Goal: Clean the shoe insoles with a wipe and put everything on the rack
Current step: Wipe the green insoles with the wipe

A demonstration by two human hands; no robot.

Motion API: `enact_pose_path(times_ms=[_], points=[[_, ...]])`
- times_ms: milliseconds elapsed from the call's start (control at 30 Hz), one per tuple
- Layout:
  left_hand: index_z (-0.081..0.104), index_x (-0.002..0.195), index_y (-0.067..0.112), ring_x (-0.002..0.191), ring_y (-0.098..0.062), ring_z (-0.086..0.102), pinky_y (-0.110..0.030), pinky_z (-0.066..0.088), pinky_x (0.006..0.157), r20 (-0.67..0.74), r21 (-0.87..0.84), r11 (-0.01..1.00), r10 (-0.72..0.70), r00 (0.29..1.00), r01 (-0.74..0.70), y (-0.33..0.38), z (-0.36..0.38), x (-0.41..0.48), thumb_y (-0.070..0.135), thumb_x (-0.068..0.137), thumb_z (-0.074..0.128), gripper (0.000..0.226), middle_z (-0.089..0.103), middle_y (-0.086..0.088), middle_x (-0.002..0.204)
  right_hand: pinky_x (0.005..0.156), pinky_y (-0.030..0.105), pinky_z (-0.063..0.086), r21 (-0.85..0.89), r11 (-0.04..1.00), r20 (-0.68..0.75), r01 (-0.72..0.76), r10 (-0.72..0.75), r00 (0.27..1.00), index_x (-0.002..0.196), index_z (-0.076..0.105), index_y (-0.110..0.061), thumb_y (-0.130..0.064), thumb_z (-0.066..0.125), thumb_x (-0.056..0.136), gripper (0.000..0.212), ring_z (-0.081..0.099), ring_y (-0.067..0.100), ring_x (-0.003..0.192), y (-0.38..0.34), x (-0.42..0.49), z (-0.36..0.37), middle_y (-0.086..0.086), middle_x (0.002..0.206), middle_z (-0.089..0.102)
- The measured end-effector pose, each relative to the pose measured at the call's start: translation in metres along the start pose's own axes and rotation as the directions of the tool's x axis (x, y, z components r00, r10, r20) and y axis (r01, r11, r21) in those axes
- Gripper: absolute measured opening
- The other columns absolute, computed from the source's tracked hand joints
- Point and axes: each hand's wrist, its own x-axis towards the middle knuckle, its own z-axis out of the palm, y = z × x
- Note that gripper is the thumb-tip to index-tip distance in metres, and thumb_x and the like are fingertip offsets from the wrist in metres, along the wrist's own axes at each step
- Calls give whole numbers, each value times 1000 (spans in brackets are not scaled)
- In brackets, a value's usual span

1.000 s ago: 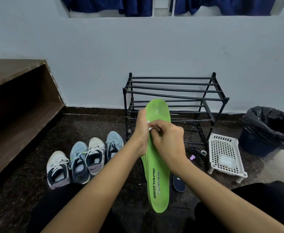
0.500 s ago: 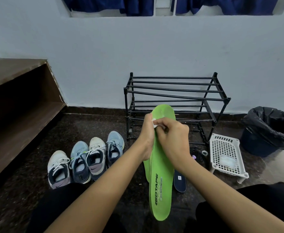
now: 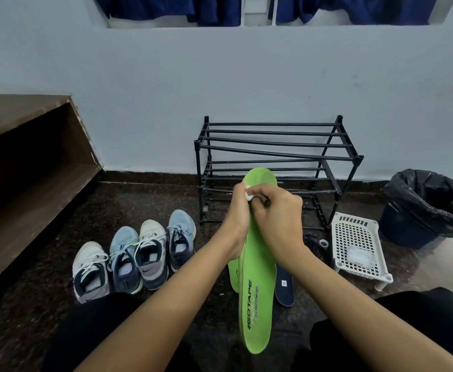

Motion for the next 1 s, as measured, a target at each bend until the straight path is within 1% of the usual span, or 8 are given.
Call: enact_pose_path(times_ms=[67, 167, 267, 400, 500, 700, 900, 1000], points=[[54, 61, 20, 80, -24, 52, -40, 40, 78, 9, -2, 1000, -23, 1000, 23, 2, -4, 1, 52, 90, 29, 50, 57, 0, 63, 63, 5, 37, 10, 1000, 13, 14, -14, 1000, 87, 75, -20, 0, 61, 79, 26, 55, 3, 61, -1, -3, 0, -17, 66, 58], [60, 64, 16, 83, -25, 57, -41, 45, 85, -55, -3, 1000, -22, 998, 22, 6, -10, 4, 58, 92, 28, 60, 63, -3, 65, 63, 1, 35, 21, 999, 64, 40, -41, 997, 89, 75, -19, 2, 60, 78, 27, 51, -3, 58, -3, -9, 1, -13, 69, 63], [62, 71, 13, 86, -27, 59, -42, 47, 88, -90, 3, 1000, -24, 996, 24, 8, -13, 5, 60, 92, 28, 62, 63, -7, 75, 63, 7, 36, 12, 997, 93, 74, -74, 993, 90, 75, -18, 2, 59, 79, 27, 50, 0, 60, -4, -13, 3, -6, 76, 70], [67, 70, 18, 87, -28, 61, -43, 48, 87, -41, 5, 1000, -15, 999, 15, 10, -5, 1, 63, 84, 31, 60, 65, -6, 76, 69, 18, 42, 7, 998, 42, 60, -60, 997, 87, 74, -18, 2, 60, 77, 26, 57, 7, 66, 0, -1, 1, -8, 74, 67], [64, 58, 24, 86, -26, 57, -42, 44, 81, -24, -3, 1000, -7, 1000, 7, 9, 0, 0, 59, 80, 32, 51, 62, -2, 70, 73, 22, 45, -4, 999, 5, 36, -36, 999, 85, 74, -17, 3, 60, 77, 25, 59, 11, 69, 2, 5, 0, -12, 71, 62], [56, 54, 18, 54, -17, 52, -28, 41, 57, -63, -3, 999, -50, 997, 50, 13, -11, 2, 46, 93, 33, 53, 54, 1, 51, 81, 35, 51, 6, 998, 43, 67, -67, 997, 88, 74, -16, 4, 59, 78, 26, 65, 18, 79, 1, -4, 4, -5, 83, 72], [52, 54, 16, 52, -18, 50, -26, 39, 53, -105, -90, 990, -114, 988, 105, 16, -12, -2, 43, 91, 34, 50, 52, 1, 47, 81, 34, 51, -28, 997, 102, 71, -68, 992, 90, 74, -17, 1, 59, 80, 26, 65, 18, 81, 3, -8, 7, -4, 86, 73], [52, 42, 20, 55, -19, 48, -29, 38, 55, -76, -58, 995, -84, 994, 80, 14, -6, -2, 45, 92, 31, 60, 51, 2, 45, 80, 33, 49, -42, 999, 94, 34, -30, 995, 89, 74, -18, 1, 57, 79, 28, 64, 19, 80, 3, 0, 4, -4, 83, 72]])
